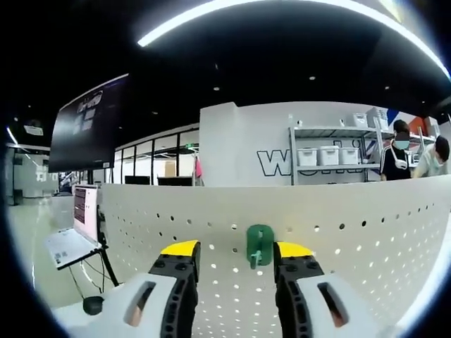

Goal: Insert the hook assembly into the mounting plate slot until the hook locks in place.

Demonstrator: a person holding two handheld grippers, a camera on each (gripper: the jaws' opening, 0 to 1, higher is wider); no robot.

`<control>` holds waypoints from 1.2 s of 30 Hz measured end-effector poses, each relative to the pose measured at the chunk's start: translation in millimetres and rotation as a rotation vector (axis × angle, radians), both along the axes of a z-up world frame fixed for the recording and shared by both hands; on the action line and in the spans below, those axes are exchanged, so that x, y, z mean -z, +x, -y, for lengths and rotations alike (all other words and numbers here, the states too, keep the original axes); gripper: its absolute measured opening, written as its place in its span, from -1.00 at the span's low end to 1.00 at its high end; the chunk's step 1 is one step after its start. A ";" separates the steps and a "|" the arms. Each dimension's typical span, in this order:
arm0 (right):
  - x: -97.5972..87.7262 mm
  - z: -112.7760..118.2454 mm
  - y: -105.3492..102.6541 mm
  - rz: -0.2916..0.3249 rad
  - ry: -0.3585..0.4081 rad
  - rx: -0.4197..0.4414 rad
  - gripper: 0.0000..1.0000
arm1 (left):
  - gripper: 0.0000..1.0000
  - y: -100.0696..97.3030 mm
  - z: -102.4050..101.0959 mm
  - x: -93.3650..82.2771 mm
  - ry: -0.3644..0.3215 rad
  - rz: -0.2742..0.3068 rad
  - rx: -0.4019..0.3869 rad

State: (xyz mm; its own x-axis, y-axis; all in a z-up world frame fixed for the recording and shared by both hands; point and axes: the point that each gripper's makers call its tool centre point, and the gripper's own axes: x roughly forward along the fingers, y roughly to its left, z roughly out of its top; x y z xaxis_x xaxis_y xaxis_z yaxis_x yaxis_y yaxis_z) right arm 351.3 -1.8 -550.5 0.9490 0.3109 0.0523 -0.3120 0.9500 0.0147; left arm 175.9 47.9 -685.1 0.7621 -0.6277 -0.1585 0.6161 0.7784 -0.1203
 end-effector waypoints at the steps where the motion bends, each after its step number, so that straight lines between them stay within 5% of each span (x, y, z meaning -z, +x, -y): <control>1: 1.2 -1.1 -1.0 -0.002 -0.018 -0.010 -0.13 | 0.56 0.1 0.2 0.2 0.001 0.000 0.000; 6: 3.6 -3.0 -3.1 0.000 -0.024 -0.030 0.08 | 0.57 0.1 2.0 0.5 0.007 0.000 0.004; 18: 7.2 3.1 -4.7 -0.009 -0.026 -0.047 0.05 | 0.57 1.6 0.0 1.3 0.015 0.000 0.000; 23: 12.9 -0.4 -12.3 -0.013 -0.026 -0.137 0.05 | 0.57 3.3 -0.4 1.3 0.019 0.002 0.001; 36: 16.0 2.3 -17.1 -0.012 -0.038 -0.212 0.08 | 0.57 6.7 0.3 1.6 0.025 0.007 0.005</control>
State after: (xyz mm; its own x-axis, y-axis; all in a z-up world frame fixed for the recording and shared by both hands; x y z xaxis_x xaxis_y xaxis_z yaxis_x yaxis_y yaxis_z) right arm 334.2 -4.1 -566.5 0.8627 0.5050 0.0259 -0.5048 0.8631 -0.0155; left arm 182.6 47.7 -686.7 0.7599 -0.6276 -0.1695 0.6210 0.7779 -0.0965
